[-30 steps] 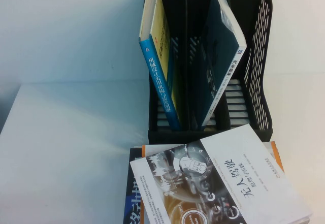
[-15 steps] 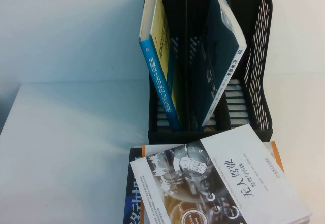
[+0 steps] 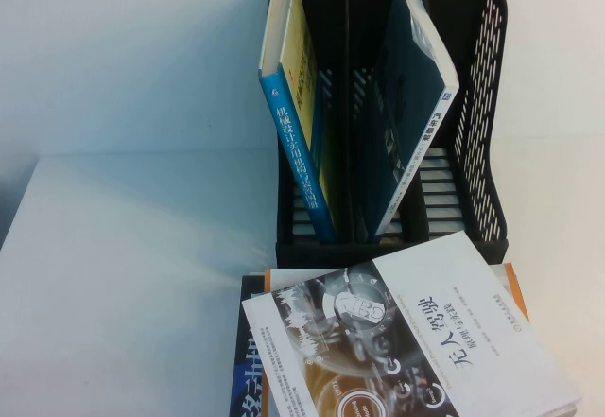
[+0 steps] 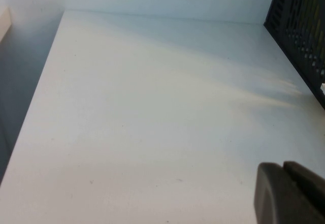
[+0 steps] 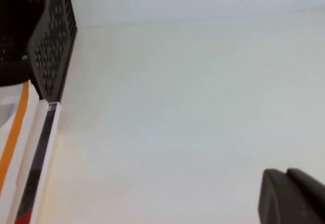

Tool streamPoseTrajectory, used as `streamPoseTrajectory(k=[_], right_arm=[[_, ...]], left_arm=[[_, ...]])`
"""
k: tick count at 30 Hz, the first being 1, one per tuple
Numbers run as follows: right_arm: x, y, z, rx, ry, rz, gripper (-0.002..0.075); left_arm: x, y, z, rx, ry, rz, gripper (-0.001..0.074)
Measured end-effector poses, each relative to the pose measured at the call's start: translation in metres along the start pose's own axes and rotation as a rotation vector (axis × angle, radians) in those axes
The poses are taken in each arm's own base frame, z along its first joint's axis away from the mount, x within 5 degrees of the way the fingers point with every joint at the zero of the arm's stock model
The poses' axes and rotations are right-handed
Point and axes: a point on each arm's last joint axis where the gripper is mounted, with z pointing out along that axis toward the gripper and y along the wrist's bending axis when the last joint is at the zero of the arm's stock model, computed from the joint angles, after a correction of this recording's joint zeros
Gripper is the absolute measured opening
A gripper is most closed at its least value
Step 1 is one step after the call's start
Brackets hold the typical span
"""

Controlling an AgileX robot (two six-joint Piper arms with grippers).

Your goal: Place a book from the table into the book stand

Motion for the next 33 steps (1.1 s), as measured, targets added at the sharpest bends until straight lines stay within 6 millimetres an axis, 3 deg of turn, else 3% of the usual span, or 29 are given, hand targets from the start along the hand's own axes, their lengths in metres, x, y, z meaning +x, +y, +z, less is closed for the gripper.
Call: streamPoseTrajectory(k=[10,20,29,33], right_arm=[[-0.014,0.002,0.0,-0.025,-0.176,0.046,-0.0003],[-0.046,0.002,-0.013,-0.04,-0.557,0.07,-0.0003],[-0.052,0.002,-0.016,-0.042,-0.632,0.072,-0.0003],[-0.064,0.001,-0.027,-0.046,-0.816,0.076,-0.0003]], left_arm=[[-0.004,-0.001,0.0,0.013,-0.056,-0.013,-0.0003],[-0.021,-0.007,-0.003,0.139,-0.228,-0.435,-0.0003],[-0.023,-0.007,-0.003,0.151,-0.246,-0.498,-0.0003],[-0.031,-0.004,-0.005,0.153,-0.334,-0.564,-0.0003]])
